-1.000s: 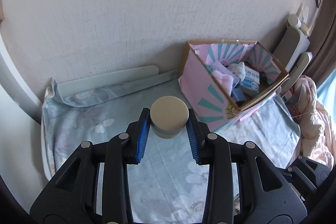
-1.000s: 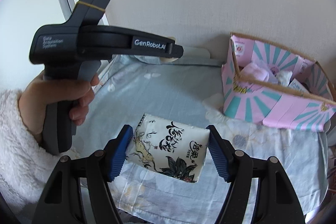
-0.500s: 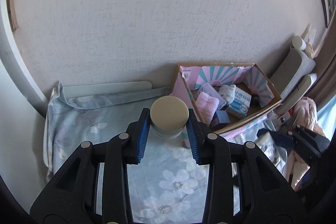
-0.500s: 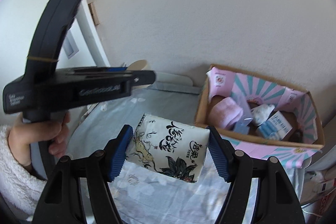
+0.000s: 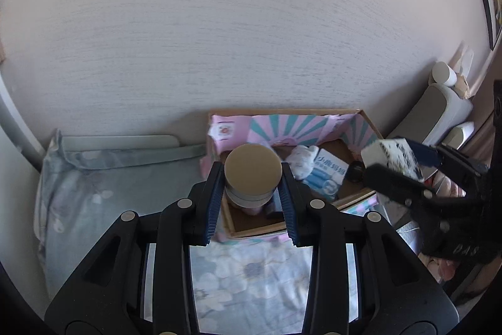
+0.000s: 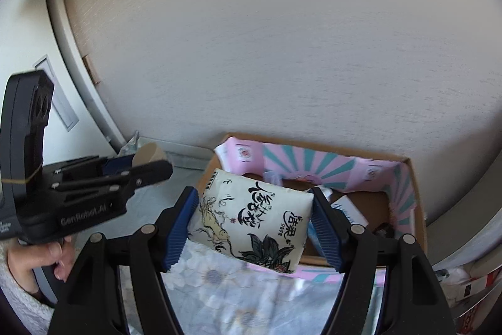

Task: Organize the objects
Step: 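Carry the beige jar and tissue pack over the cardboard box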

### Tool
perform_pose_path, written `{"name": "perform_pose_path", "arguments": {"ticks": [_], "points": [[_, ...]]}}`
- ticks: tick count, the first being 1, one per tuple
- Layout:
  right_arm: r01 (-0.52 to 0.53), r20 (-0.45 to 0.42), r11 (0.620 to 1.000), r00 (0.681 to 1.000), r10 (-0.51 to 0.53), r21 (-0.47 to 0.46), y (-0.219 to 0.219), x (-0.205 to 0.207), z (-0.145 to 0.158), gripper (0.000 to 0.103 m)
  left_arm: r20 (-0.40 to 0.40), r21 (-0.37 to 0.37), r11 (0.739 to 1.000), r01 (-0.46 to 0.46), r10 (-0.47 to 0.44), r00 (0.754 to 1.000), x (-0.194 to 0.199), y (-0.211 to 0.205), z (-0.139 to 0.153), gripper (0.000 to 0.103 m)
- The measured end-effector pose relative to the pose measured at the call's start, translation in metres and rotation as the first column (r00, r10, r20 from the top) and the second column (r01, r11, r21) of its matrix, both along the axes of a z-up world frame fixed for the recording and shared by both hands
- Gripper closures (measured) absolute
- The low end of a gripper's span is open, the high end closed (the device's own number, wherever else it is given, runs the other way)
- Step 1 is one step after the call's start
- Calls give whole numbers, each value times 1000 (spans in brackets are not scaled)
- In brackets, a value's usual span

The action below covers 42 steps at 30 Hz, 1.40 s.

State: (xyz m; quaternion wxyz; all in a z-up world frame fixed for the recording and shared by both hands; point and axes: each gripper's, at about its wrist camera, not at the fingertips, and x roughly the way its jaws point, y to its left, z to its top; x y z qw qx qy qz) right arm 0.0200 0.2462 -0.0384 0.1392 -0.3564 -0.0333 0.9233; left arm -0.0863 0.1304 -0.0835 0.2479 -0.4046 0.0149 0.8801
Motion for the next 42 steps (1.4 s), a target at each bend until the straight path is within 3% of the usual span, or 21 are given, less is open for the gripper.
{"name": "perform_pose_path", "arguments": {"ticks": [8,19,30,42], "points": [[61,22,998,998,-61,1,55,12,9,36,27,-9,999,31,-30,999,3,54,-15,72],[112,75,992,991,-107,-62,106,16,-6,36,91,-21,1000,20,-18,996,-12,82,-36,72],[122,133,986,985,-107,-117,148,-29,2,36,159,-63,998,22,-12,987,-58,107,-50,72],[136,260,980,961,-95,-145,180,-69,-24,36,236,-140,988,62,-28,971,-79,138,-83,72]]}}
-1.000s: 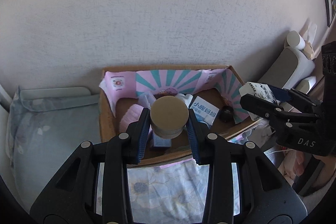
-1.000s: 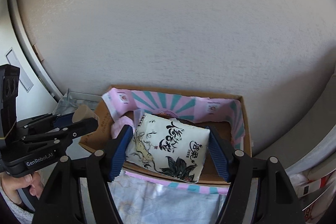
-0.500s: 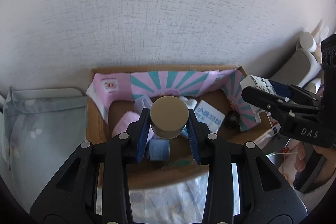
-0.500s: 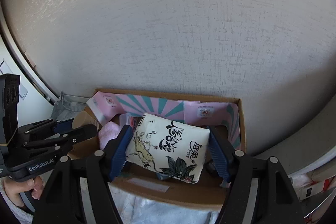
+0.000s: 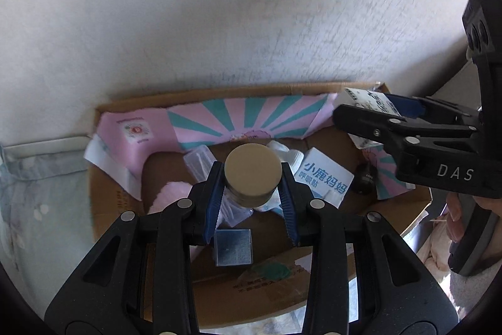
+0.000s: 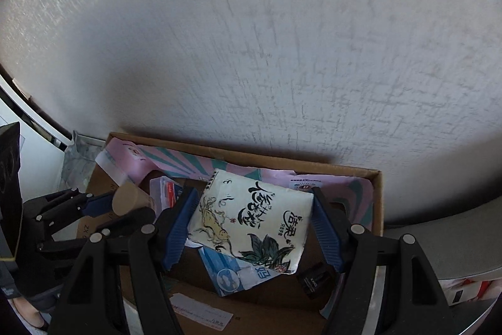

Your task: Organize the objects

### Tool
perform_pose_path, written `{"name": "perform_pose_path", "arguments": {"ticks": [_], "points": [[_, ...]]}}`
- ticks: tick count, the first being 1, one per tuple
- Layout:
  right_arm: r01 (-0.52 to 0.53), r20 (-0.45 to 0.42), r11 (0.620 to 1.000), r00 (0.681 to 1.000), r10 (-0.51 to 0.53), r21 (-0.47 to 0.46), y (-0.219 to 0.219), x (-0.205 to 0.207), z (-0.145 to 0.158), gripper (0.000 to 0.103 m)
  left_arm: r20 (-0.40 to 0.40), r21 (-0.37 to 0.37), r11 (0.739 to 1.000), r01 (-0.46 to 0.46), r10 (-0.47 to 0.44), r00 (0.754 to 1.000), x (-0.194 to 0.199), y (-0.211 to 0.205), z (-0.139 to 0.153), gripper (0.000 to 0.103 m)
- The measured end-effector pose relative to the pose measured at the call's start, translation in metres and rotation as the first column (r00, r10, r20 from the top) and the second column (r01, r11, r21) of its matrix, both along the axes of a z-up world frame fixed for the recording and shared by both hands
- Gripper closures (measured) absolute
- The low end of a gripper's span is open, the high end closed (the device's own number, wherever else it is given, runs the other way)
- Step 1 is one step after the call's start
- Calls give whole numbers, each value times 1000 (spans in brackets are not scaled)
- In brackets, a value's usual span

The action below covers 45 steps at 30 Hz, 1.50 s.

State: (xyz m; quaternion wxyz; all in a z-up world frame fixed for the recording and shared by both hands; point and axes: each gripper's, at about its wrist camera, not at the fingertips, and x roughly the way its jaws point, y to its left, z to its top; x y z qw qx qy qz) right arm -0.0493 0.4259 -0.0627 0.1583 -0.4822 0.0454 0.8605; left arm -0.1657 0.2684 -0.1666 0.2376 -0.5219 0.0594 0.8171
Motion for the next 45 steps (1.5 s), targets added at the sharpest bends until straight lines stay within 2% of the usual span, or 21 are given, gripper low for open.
{"name": "perform_pose_path", "arguments": {"ticks": [8,14,15,16,17,18,19,20,25,33,39,43,45], "points": [[4,33,1000,999,-3,-29,7,1,-12,36,34,-21,1000,6,-5,999,5,9,-13,72],[20,34,997,999,-18,-71,14,-1,-10,35,36,-22,1000,6,-5,999,12,11,-1,71],[25,28,996,999,-23,-84,16,-2,-9,34,31,-27,1000,2,-1,1000,13,11,1,64],[26,29,995,999,-23,-94,17,-3,-8,32,31,-30,1000,-5,6,999,14,10,3,32],[27,29,995,999,-24,-98,18,-3,-7,22,36,-24,1000,-7,8,999,15,8,4,6],[28,27,995,999,-25,-94,15,-1,-7,9,29,-8,1000,-11,11,1000,16,7,5,0],[32,33,996,999,-29,-88,15,-1,-7,2,31,4,1000,-13,13,999,17,5,5,0],[37,41,996,999,-33,-83,14,-3,-7,0,37,9,1000,-15,15,999,17,3,5,0],[72,27,996,997,-71,-60,12,1,-5,0,53,9,1000,-13,13,999,18,0,2,0],[113,24,993,993,-112,-35,-5,3,-4,0,61,51,999,10,-13,998,27,-16,11,0],[122,7,993,992,-122,1,-31,4,1,0,30,70,997,27,-29,999,32,-30,32,0],[103,10,994,995,-103,29,-51,10,17,0,-12,104,994,25,-24,1000,40,-51,62,0],[95,-17,993,995,-94,63,-68,14,30,0,-46,104,994,20,-15,999,43,-63,79,0]]}}
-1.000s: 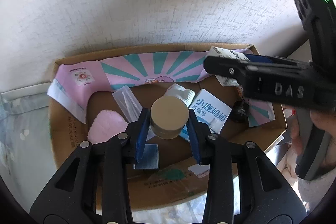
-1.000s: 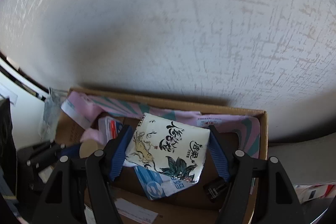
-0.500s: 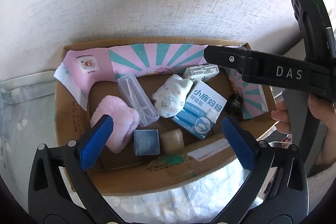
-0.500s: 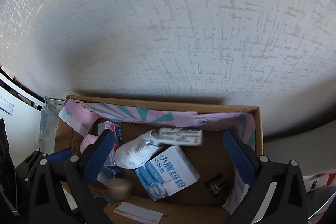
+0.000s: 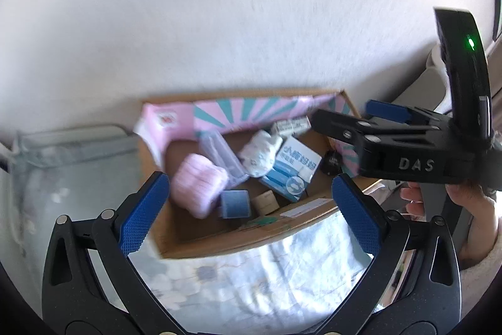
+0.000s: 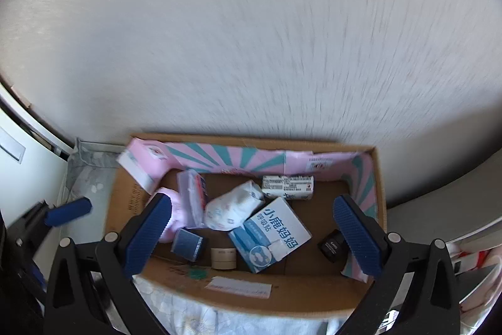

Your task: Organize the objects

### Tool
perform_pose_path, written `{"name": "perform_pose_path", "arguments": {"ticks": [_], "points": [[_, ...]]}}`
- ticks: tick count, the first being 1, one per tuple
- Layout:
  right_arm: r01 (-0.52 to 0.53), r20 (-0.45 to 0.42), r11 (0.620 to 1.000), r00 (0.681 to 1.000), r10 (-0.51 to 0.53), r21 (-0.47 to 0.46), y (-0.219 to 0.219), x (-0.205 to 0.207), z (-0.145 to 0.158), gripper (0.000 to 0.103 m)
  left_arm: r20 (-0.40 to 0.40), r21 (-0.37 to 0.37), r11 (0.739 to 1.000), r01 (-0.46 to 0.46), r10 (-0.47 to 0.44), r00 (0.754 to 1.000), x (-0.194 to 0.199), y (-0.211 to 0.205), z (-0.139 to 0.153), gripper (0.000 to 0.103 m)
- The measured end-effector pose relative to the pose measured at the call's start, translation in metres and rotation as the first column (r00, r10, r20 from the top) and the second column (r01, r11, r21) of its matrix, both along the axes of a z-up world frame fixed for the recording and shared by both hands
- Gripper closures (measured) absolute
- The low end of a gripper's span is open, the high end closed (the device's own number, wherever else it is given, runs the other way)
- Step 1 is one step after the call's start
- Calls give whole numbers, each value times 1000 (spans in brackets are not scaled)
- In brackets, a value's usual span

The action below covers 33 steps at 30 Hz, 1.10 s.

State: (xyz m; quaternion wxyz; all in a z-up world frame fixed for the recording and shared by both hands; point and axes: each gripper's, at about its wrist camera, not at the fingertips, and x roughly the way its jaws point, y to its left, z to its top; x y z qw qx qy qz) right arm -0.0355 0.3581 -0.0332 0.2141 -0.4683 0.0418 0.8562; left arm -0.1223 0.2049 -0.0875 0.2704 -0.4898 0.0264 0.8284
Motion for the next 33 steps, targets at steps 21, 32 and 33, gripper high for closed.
{"name": "perform_pose_path", "arguments": {"ticks": [21,32,33], "points": [[38,-166,986,986,-11,160,-135,61,40,0,-226,46,986,-162,168,960,46,-148,64,0],[65,-177,984,984,-36,163,-151,68,29,0,-236,56,982,-181,189,953,54,-171,49,0],[67,-178,985,983,-37,162,-151,68,29,0,-228,62,981,-183,193,954,53,-173,49,0]]}}
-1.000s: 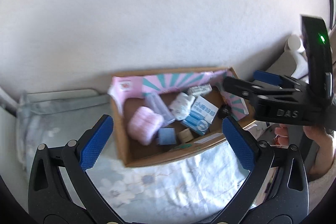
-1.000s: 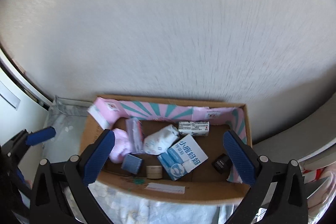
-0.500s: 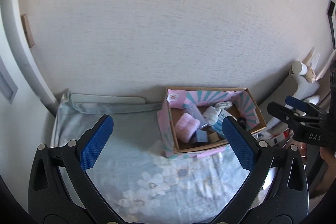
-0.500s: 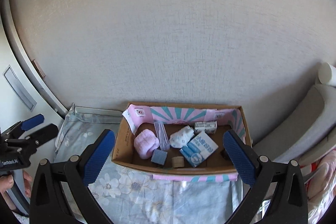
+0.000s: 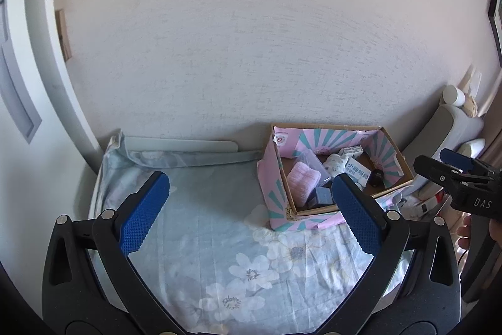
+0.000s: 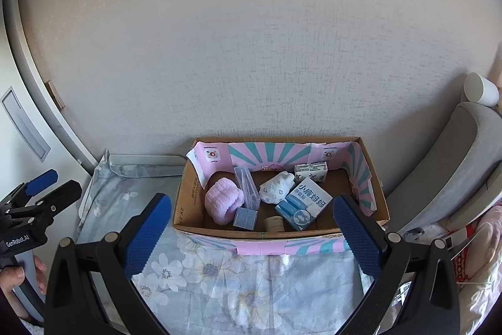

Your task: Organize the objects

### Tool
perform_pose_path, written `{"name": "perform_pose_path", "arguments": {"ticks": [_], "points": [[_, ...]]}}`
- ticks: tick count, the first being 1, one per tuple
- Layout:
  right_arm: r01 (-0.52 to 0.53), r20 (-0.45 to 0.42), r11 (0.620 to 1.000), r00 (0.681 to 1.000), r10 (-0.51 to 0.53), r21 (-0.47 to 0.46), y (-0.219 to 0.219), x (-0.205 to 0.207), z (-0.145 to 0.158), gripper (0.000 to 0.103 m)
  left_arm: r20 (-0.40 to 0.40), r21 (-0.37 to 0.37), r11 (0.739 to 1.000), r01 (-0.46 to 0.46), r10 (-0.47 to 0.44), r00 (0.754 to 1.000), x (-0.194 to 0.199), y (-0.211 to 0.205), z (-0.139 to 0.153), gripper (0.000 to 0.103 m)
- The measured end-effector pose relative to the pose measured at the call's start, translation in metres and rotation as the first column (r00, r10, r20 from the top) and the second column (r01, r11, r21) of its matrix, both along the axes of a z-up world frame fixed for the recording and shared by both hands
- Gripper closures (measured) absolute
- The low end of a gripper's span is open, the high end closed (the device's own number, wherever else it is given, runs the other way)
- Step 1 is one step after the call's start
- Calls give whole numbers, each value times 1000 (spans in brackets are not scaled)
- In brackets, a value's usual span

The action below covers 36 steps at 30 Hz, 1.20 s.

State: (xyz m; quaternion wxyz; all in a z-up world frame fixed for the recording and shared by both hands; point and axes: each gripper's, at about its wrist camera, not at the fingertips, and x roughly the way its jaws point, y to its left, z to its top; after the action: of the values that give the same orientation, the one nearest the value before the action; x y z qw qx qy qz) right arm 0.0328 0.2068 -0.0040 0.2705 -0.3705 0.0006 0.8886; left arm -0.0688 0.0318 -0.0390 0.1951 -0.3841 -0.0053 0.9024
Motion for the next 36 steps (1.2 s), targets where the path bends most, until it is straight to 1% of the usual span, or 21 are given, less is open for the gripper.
{"name": "perform_pose_path", "arguments": {"ticks": [5,12,17,27,36], "points": [[0,6,1000,1000,0,5,-1,-1,-1,0,14,5,1000,-10,9,1000,0,-9,-2,0],[0,9,1000,1000,0,9,-5,-2,-5,0,11,-2,1000,-12,12,1000,4,-13,-2,0],[-1,9,1000,1000,1,15,-8,-2,-8,0,-10,-16,1000,-23,23,1000,8,-16,-2,0],[-15,7,1000,1000,15,18,-12,-4,-9,0,-17,-16,999,-40,39,999,9,-22,0,0],[-15,6,1000,1000,15,13,-12,-4,-9,0,-33,-34,998,-50,49,998,10,-23,1,0]]}}
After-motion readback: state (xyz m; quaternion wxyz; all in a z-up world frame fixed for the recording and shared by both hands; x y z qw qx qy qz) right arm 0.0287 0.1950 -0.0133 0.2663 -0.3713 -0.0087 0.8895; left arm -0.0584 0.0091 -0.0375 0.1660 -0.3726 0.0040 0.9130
